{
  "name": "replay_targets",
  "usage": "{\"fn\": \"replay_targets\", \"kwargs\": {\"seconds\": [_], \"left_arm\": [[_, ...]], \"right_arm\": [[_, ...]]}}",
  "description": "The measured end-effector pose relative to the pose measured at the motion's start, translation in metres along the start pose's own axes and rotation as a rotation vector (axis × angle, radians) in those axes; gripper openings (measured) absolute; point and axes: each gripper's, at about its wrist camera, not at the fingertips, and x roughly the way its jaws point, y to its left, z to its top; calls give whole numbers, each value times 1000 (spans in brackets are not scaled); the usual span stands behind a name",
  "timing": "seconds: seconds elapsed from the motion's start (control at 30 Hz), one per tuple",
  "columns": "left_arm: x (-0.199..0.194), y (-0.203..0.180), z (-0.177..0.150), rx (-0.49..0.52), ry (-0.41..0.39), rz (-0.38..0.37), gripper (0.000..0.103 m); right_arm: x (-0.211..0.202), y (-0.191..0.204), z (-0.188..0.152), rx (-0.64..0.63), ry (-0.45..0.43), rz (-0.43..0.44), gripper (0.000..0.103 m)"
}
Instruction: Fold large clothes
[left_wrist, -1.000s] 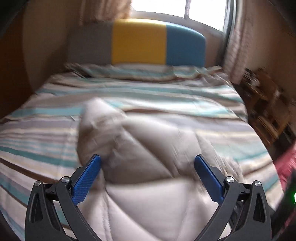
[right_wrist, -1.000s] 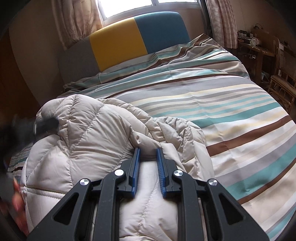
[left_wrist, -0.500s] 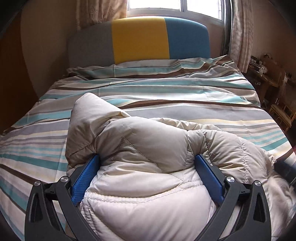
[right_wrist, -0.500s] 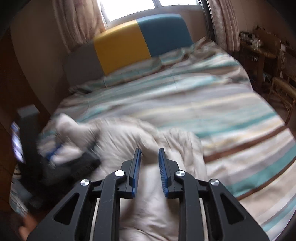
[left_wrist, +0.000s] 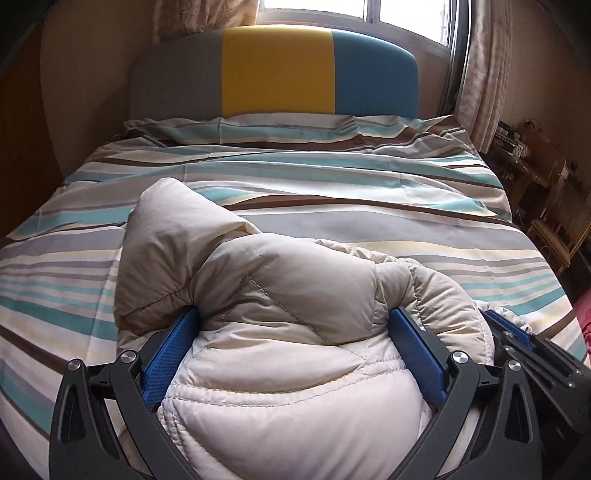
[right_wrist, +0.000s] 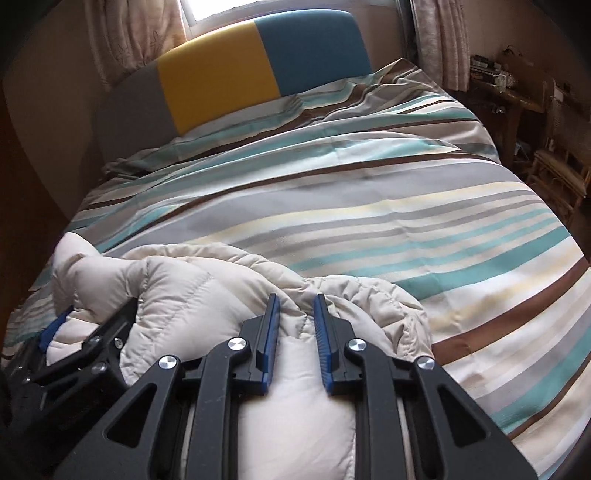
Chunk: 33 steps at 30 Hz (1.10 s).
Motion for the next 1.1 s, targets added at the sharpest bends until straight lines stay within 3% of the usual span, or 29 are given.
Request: {"fn": "replay_targets", "kwargs": {"seconds": [0.17, 0.4, 0.63, 0.77, 0.87, 0.97, 1.1], "left_arm": [[1, -1, -1, 1, -14, 6, 100], [-35, 1, -13, 20, 12, 21, 100], [-79, 9, -36, 4, -1, -6, 100], [-81, 12, -44, 0, -43, -15, 100], [-77, 16, -53, -6, -80, -63, 100], [-71, 22, -57, -31, -84, -101, 100], [-62, 17, -58, -21, -83, -89, 100]], "right_arm": [[6, 5, -1, -23, -12, -48, 17], [-7, 8, -1, -38, -53, -35, 20], [-57, 9, -10, -39, -110, -14, 33], [-74, 8, -25, -61, -136, -13, 34], [-72, 5, -35, -66, -155, -17, 34], [-67, 4, -36, -56, -159, -13, 34], [-54, 3, -36, -43, -136, -24, 34]]}}
